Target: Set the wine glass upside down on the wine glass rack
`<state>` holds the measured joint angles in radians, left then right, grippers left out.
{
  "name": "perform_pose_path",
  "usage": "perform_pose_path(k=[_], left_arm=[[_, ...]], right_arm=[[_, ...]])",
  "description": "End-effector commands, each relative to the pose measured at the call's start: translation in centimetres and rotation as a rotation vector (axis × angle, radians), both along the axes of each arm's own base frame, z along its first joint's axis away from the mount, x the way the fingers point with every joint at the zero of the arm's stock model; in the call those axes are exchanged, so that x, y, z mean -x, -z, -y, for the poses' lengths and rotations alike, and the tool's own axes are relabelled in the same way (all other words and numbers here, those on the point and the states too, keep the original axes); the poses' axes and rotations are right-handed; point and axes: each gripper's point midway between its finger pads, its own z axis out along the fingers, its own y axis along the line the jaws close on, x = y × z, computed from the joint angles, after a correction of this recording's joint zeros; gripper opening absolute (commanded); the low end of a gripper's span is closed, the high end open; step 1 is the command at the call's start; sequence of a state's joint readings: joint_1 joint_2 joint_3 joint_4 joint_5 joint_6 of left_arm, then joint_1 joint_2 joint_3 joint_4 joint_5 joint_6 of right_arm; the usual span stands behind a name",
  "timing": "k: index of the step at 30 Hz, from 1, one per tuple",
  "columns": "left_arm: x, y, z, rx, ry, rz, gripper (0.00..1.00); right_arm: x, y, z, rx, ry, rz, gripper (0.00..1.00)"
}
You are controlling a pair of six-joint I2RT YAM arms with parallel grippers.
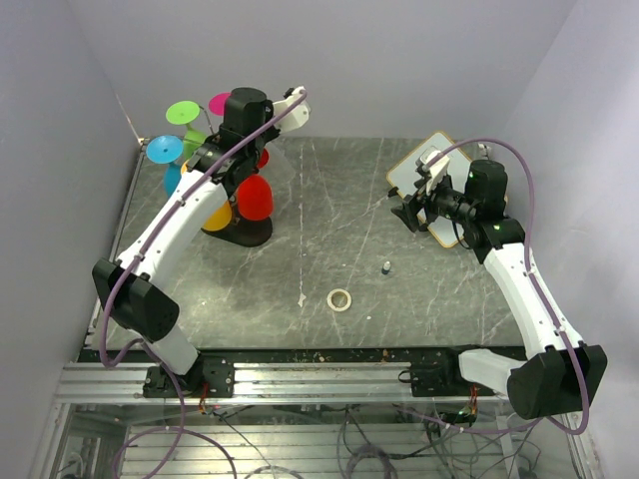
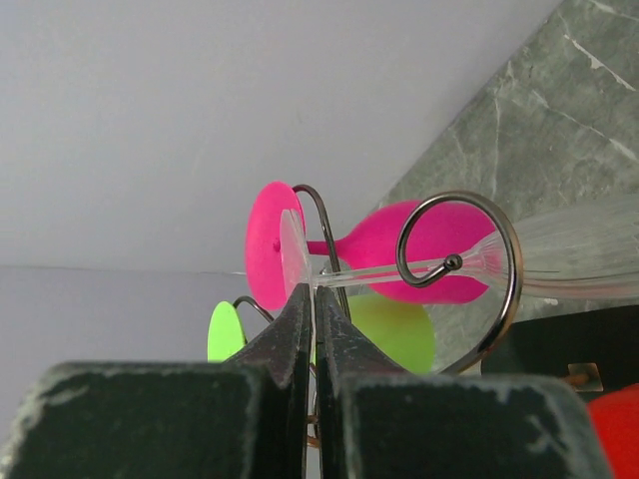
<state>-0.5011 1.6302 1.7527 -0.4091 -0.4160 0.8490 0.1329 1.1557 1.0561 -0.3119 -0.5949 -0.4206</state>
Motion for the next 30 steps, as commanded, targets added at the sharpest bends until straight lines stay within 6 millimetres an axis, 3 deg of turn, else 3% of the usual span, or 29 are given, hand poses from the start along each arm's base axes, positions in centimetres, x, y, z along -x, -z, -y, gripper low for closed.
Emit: perform_pose_path(k=[1, 30], left_arm=[[1.0, -0.8, -0.5, -0.011, -0.003, -0.001, 0.07], [2.8, -1.8, 2.0, 0.048, 0.17, -0.027, 0.07]], right_arm=[[-0.2, 0.1, -0.2, 0.005, -0.011, 0.013, 0.84], [-0.2, 0.4, -0.2, 0.005, -0.007, 0.012, 0.84]])
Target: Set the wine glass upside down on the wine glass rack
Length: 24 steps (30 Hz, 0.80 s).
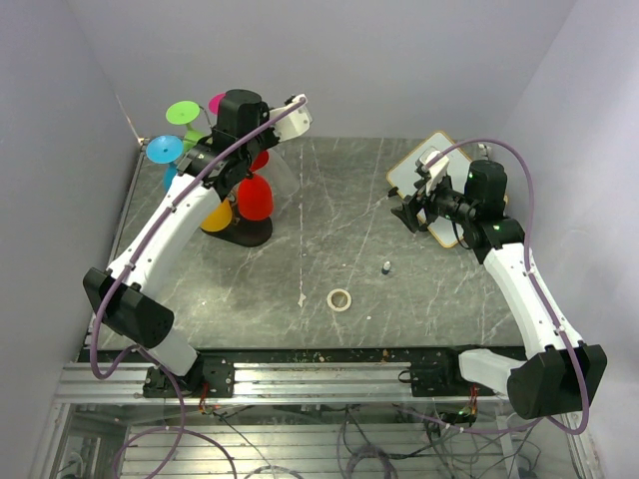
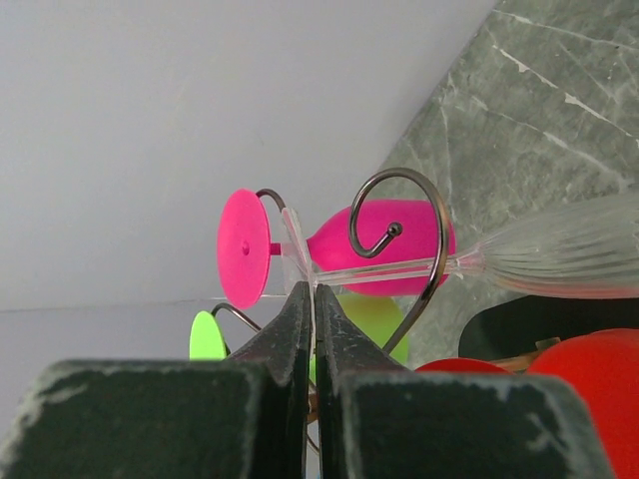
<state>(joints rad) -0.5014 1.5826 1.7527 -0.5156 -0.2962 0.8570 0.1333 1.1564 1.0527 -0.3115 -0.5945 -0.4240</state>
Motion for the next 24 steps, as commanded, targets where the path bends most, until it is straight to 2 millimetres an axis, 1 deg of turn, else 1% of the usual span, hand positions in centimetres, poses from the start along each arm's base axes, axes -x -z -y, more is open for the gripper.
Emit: perform_pose_path(k=[1, 18, 24], left_arm=[[0.9, -2.2, 1.2, 0.055, 0.057, 0.04, 0.07], [0.6, -2.9, 3.3, 0.102, 0.116, 0.079, 0.07], [0.3, -3.1, 3.7, 0.12, 0.118, 0.093, 0.07]], right_arm=[[-0.3, 0.2, -0.2, 0.002, -0.006, 0.012, 0.84], [-0.3, 0.3, -0.2, 0.005, -0.004, 0.015, 0.84], [-0.3, 0.4, -0.1, 0.007, -0.004, 0.013, 0.84]])
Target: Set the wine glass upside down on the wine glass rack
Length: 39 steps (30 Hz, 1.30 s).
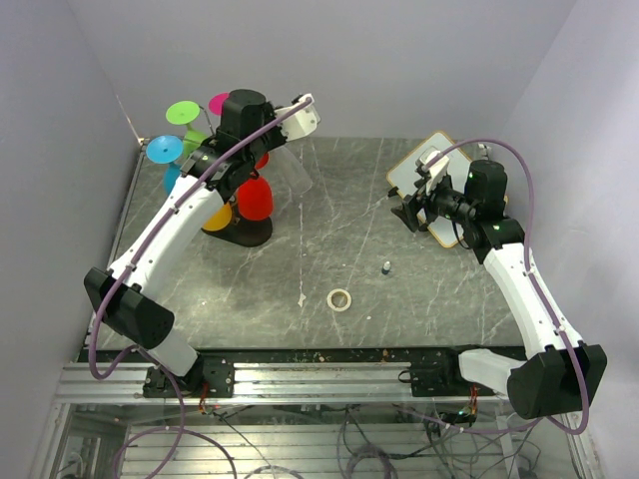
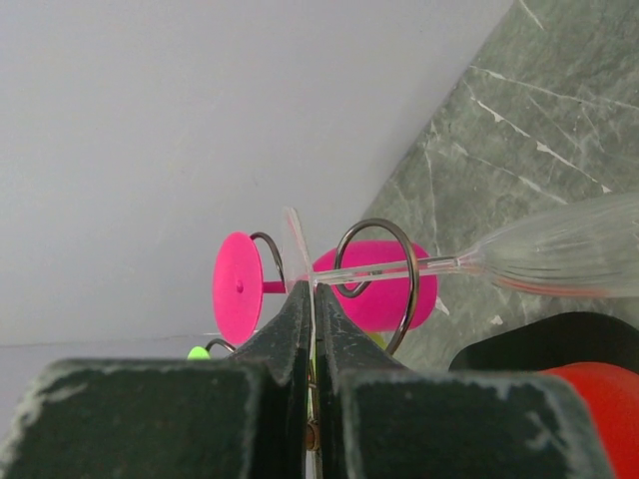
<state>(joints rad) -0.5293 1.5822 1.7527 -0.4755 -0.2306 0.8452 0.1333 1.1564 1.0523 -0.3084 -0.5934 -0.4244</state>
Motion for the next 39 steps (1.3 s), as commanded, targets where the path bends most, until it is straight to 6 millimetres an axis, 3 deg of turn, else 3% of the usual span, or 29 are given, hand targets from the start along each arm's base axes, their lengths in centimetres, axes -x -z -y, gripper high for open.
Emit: perform_pose_path(k=[1, 15, 39], left_arm=[[0.0, -2.5, 1.1, 0.077, 0.028, 0.07, 0.07], [-1.8, -1.0, 0.1, 0.022, -0.075, 0.038, 0.07], [-1.8, 0.9, -0.1, -0.003, -0.096, -0.021, 0.22]], right_arm=[[-0.2, 0.5, -0.2, 0.006, -0.006, 0.009, 0.84], [-0.2, 0.6, -0.2, 0.007, -0.007, 0.009, 0.84], [-0.3, 0.6, -0.1, 0.011, -0.003, 0.013, 0.84]])
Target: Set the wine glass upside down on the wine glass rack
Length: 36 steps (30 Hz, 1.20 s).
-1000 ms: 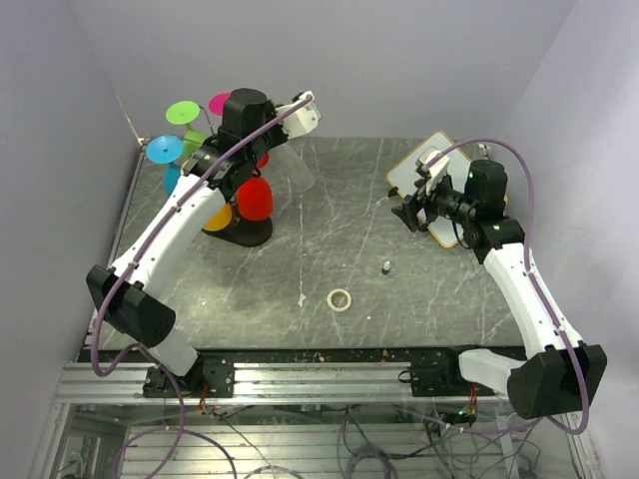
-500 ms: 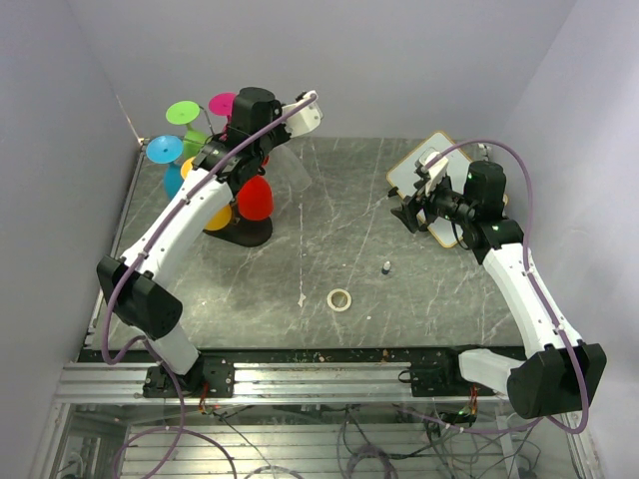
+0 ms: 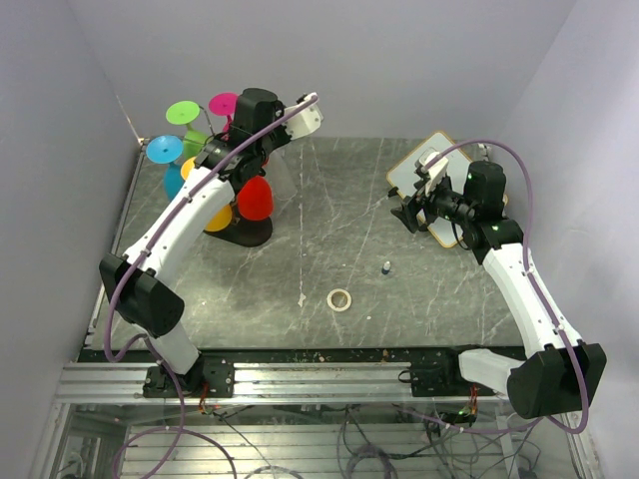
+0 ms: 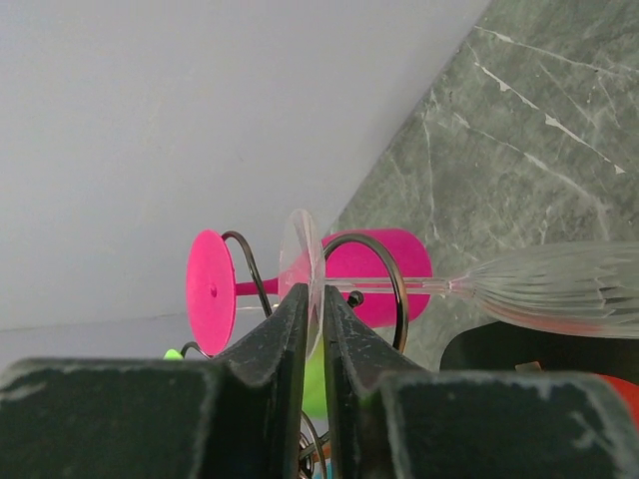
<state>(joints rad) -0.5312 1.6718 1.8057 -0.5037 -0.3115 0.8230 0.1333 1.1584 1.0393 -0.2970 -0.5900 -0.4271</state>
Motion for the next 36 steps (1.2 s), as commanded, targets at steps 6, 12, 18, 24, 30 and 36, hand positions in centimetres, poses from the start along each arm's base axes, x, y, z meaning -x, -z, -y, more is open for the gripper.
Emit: perform_pose_path(k=[6, 12, 18, 24, 30, 36], left_arm=[[0.3, -1.5, 0.1, 0.052, -0.017, 0.031, 0.28], [0.7, -1.9, 0.1, 0.082, -0.017, 0.036, 0.3], [1.1, -2.4, 0.1, 0.114, -0.017, 0.049, 0.32], [1.4, -2.8, 0.1, 0.143, -0.013, 0.051, 0.32], [1.8, -2.7, 0.2, 0.156, 0.0, 0.038, 0.32], [2.0, -2.3, 0.3, 0.151, 0.006, 0.019, 0.33]], right_arm=[[-0.2, 0.0, -0.1, 0.006, -0.002, 0.018, 0.84], [-0.2, 0.1, -0.1, 0.005, -0.002, 0.016, 0.84], [-0.2, 0.1, -0.1, 0.004, -0.001, 0.015, 0.84], [-0.2, 0.1, -0.1, 0.002, -0.002, 0.013, 0.84], [-0.2, 0.1, -0.2, 0.001, -0.002, 0.014, 0.84], [-0.2, 0.1, -0.1, 0.0, 0.001, 0.013, 0.84]])
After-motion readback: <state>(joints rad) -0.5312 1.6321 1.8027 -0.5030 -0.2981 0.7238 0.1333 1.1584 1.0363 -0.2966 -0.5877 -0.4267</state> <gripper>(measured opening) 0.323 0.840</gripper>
